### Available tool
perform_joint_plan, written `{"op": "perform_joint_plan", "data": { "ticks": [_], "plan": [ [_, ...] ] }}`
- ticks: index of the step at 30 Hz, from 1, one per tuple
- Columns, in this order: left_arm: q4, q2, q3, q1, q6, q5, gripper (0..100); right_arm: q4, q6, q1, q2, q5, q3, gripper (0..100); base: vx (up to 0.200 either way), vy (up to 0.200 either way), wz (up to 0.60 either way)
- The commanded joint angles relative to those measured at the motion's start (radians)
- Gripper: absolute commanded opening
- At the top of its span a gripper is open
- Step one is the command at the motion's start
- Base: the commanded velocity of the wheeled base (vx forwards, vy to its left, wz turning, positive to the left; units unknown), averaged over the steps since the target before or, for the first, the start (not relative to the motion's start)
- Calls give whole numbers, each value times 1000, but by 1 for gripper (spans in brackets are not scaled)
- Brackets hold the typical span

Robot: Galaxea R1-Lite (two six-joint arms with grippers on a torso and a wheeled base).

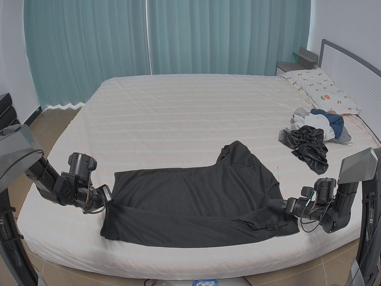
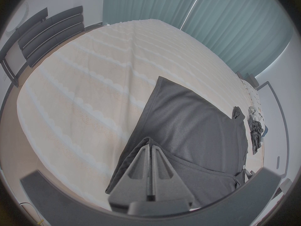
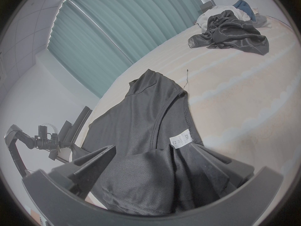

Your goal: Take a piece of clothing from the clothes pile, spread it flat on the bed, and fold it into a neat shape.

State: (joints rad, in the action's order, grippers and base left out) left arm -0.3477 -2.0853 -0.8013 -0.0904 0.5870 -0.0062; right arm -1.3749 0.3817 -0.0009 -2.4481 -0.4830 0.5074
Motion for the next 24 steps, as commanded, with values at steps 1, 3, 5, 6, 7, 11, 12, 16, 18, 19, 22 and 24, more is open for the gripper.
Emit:
{"op": "perform_joint_plan", "data": {
  "ticks": [1,3,5,6,7,11,12,16,18,19,22,24],
  "plan": [
    [-1,-2,1,1,0,0,0,0,0,5,-5,-2,0,100,0,0,0],
    [-1,-2,1,0,0,0,0,0,0,12,-14,-2,3,100,0,0,0],
    [-1,-2,1,0,0,0,0,0,0,16,-22,-2,6,100,0,0,0],
    [-1,-2,1,0,0,0,0,2,0,21,-23,-2,8,100,0,0,0],
    [-1,-4,1,0,0,0,0,5,-1,24,-25,-2,13,100,0,0,0],
    [-1,-2,1,0,0,0,0,14,0,33,-35,-2,29,100,0,0,0],
    [1,-2,1,1,0,0,0,14,0,36,-37,-2,29,100,0,0,0],
    [1,-2,1,0,0,0,0,14,0,35,-34,-2,28,0,0,0,0],
    [1,-2,2,0,0,0,0,14,0,30,-31,-2,25,0,0,0,0],
    [1,-2,2,0,0,0,0,14,2,28,-31,-2,25,0,0,0,0],
    [1,4,2,0,0,0,0,13,2,24,-25,-2,23,0,0,0,0],
    [3,7,2,1,0,0,0,7,2,19,-20,-2,17,0,0,0,0]
  ]
}}
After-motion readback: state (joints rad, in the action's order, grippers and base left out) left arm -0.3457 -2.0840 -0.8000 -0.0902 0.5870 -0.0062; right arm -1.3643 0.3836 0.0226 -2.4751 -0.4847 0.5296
